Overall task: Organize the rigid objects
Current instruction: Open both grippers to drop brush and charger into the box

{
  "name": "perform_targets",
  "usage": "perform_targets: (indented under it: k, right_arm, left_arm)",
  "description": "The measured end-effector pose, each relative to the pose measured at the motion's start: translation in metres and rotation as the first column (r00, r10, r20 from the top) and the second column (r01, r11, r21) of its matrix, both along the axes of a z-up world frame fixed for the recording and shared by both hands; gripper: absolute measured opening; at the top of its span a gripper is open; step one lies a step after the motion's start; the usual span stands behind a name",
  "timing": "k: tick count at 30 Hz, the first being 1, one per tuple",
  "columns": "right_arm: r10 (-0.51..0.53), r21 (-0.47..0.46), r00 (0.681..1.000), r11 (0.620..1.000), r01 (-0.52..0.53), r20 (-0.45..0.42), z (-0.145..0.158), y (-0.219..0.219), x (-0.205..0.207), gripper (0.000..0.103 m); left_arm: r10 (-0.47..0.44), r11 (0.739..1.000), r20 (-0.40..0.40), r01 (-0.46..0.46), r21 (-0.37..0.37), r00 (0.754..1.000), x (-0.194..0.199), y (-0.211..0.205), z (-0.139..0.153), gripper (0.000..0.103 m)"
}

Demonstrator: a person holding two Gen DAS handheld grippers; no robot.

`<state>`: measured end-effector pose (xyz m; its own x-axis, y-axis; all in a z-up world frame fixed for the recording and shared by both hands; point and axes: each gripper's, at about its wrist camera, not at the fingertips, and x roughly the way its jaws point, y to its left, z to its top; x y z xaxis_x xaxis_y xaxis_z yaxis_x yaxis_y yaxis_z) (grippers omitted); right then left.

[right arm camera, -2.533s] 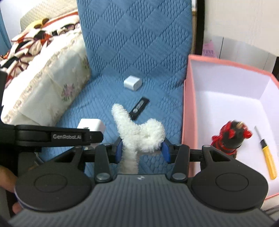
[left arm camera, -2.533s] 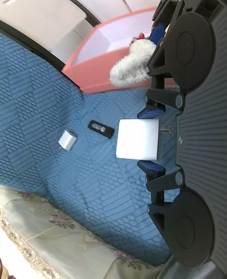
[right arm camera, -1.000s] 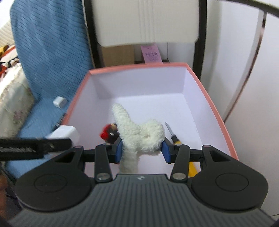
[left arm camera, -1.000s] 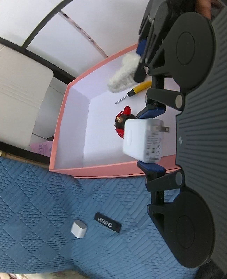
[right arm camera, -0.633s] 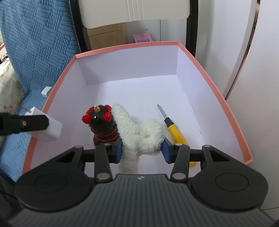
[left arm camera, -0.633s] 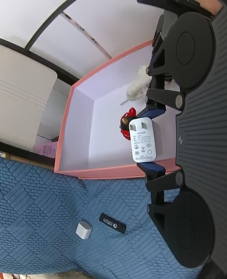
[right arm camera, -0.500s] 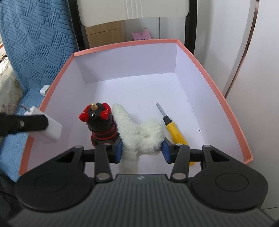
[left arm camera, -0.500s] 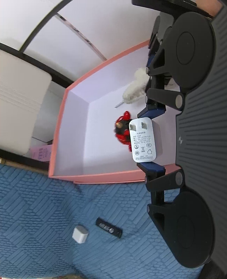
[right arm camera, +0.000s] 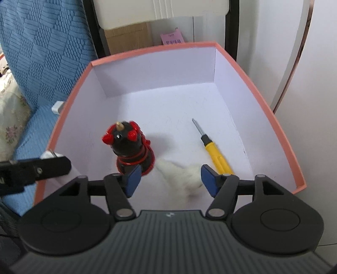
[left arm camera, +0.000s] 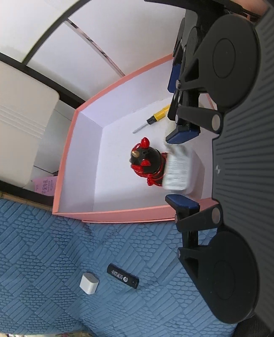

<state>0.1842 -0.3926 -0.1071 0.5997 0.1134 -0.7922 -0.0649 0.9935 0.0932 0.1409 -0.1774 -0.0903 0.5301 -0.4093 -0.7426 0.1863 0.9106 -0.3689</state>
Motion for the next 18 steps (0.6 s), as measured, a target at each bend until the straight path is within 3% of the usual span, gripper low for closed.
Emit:
perform_targets:
  k: [3, 18]
  right_arm:
    - [0.005, 0.009, 1.0, 1.0, -0.006, 0.023, 0.011, 0.002, -0.005, 0.065]
    - [0.102, 0.053, 0.975, 0.992, -0.115, 0.197, 0.087, 0.046, -0.046, 0.065]
  left_arm:
    - [0.025, 1.0, 0.024, -0.026, 0.01, 0.999, -0.004, 0.007, 0.01, 0.067]
    - [0.12, 0.993, 0.165, -0.116, -0.037, 0.979, -0.045, 0.072, 0.072, 0.067]
